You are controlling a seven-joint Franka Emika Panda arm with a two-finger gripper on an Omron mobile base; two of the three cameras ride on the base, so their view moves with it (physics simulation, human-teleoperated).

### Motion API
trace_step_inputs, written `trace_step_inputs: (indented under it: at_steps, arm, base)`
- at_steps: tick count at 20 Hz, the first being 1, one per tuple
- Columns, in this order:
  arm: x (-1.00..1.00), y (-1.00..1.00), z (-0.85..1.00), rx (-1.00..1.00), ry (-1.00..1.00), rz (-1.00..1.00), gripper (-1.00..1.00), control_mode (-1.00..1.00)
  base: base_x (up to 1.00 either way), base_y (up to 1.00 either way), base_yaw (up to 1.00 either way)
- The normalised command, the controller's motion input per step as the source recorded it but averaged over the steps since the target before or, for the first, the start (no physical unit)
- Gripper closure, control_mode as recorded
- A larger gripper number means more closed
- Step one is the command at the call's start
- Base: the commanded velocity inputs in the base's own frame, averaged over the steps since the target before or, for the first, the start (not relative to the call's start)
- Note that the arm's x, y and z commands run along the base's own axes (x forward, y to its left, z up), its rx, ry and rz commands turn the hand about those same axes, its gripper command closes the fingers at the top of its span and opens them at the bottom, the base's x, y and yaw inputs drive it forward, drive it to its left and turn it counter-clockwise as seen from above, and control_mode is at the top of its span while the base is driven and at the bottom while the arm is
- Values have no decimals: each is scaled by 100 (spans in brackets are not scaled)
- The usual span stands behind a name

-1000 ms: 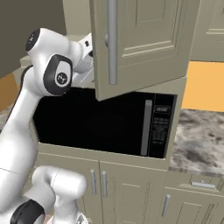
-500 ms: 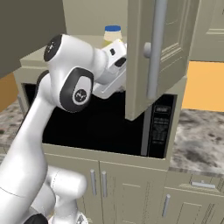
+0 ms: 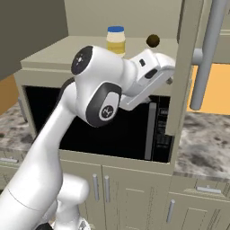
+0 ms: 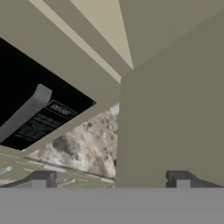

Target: The dining table condiment station is running low on mayonnaise. Refill the condiment station by opening the cabinet and taking the mayonnaise from the cabinet and placing it on the dining table.

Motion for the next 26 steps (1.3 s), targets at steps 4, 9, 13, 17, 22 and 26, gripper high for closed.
trace_step_inputs:
  at_steps: [4, 9, 13, 17, 22, 26]
  arm:
    - [-6, -1, -1, 0, -2, 0, -100, -100]
    - [-7, 70, 0, 1, -3, 0, -100, -100]
    - [0, 100, 0, 2, -16, 0, -100, -100]
    - [0, 100, 0, 10, -27, 0, -100, -100]
    - [1, 100, 1, 21, -31, 1, -100, -100]
    - [0, 99, 21, 37, -26, 14, -100, -100]
  base:
    - [0, 0, 0]
    - [0, 0, 0]
    - [0, 0, 0]
    - [0, 0, 0]
    - [0, 0, 0]
    - [0, 0, 0]
